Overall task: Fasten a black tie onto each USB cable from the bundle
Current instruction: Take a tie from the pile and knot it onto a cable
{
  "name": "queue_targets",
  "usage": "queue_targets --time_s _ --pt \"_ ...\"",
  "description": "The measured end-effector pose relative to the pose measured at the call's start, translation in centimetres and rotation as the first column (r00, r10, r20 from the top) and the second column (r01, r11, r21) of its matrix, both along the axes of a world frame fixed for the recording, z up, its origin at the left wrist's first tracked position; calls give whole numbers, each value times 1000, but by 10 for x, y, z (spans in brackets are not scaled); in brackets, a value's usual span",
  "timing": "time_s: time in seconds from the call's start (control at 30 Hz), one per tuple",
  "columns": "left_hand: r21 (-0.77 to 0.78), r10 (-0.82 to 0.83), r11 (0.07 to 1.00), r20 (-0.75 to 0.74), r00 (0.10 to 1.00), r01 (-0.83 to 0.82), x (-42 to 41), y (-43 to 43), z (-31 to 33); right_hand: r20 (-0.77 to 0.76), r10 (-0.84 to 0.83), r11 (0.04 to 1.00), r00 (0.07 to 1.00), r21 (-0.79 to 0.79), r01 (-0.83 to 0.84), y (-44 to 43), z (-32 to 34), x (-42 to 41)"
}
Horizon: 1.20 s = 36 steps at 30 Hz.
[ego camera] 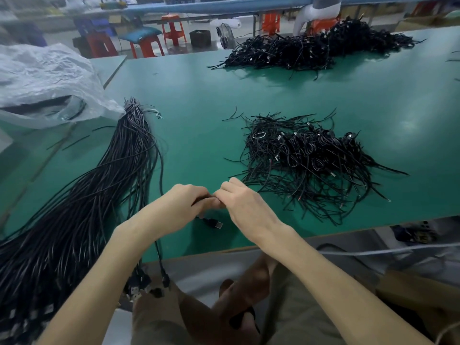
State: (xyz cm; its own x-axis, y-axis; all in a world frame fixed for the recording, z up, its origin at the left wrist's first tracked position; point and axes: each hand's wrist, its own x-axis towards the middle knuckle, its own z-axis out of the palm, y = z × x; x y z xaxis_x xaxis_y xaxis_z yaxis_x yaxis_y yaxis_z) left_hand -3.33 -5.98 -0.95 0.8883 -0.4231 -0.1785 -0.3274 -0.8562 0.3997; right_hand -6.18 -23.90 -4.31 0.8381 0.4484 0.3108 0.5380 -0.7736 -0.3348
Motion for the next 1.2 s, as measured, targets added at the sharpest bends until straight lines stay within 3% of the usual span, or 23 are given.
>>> queue_targets --time_s 0.13,0.37,0.5,0.6,0.67,0.73,0.8,1.03,1.13,1.2 --pt "117 -11 993 -76 997 20 -1 -4 -4 102 53 996 993 -74 -45 -2 3 5" --pt "-101 21 995 -20 1000 -23 0 -1 -17 320 27 998 947 -62 -8 -5 2 14" --pt "-243 157 962 102 982 -129 8 3 -27 406 -186 982 895 106 156 -10 1 14" --pt "-348 262 914 114 958 -209 17 8 -34 315 -401 909 860 252 332 -21 1 16" --pt "-411 301 875 55 952 -253 22 7 -38 109 -526 845 843 183 503 -33 -3 20" --pt "-485 322 825 -19 947 -290 25 4 -40 -29 -623 782 782 17 623 -42 -9 24" --pt "-549 342 770 -76 937 -326 27 -1 -42 -22 -660 750 751 -80 656 -46 -14 26" --pt "-657 360 683 -77 930 -319 20 -11 -45 38 -659 744 751 -114 658 -44 -14 31" --pt "-692 364 650 -79 928 -314 16 -11 -48 31 -647 760 762 -46 648 -46 -12 31" --pt "-683 366 665 -55 929 -302 15 -12 -48 32 -613 787 789 107 607 -43 -8 29"
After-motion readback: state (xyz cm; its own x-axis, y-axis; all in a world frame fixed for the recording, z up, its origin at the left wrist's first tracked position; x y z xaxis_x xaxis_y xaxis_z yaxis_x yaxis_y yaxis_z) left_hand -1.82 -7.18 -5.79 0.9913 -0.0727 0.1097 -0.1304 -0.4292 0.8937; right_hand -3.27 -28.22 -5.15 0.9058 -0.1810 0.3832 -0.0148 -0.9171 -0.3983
